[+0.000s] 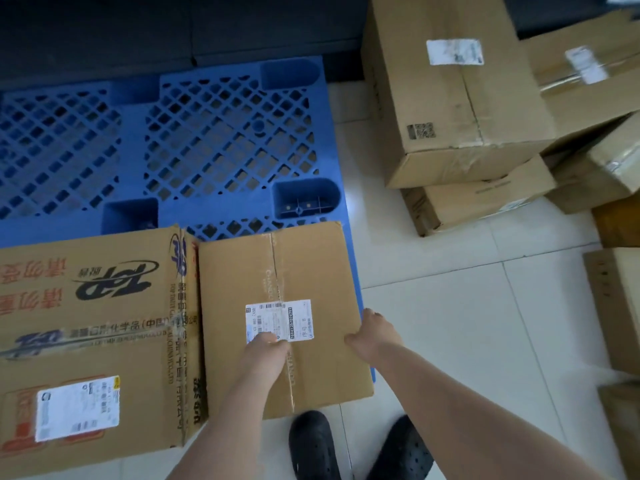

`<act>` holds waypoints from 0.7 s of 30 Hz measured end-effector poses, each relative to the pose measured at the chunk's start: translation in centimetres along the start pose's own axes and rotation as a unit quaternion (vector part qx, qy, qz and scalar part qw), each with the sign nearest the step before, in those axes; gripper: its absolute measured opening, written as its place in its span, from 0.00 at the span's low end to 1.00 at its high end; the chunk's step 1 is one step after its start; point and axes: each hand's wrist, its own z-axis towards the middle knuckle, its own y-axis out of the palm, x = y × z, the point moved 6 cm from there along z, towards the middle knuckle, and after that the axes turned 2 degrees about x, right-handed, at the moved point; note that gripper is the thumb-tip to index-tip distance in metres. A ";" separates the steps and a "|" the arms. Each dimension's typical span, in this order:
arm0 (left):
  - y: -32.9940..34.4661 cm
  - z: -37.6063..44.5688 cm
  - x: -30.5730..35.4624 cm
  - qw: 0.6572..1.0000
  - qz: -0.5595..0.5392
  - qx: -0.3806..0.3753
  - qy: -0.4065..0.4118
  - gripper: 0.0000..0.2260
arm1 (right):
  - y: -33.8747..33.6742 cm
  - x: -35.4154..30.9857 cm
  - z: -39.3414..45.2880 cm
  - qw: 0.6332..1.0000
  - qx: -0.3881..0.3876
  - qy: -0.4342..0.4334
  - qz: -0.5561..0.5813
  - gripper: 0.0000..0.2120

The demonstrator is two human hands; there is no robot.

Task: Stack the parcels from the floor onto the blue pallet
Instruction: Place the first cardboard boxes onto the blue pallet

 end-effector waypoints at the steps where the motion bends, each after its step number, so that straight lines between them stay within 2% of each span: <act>1: -0.2 -0.3 1.3 1.000 -0.003 0.002 0.002 0.07 | -1.4 0.0 -0.1 1.000 0.005 -0.006 0.008 0.21; 3: -0.5 -0.8 4.2 1.000 -0.004 0.016 0.009 0.14 | -4.4 0.1 -0.1 0.999 0.013 -0.015 0.033 0.23; 11: 5.2 -0.7 20.9 0.998 -0.001 0.024 0.062 0.14 | -18.9 5.4 6.4 0.989 0.084 -0.025 0.118 0.25; 21: 13.1 1.4 42.1 0.991 -0.052 0.040 0.116 0.19 | -39.2 12.4 16.8 0.976 0.175 -0.014 0.128 0.34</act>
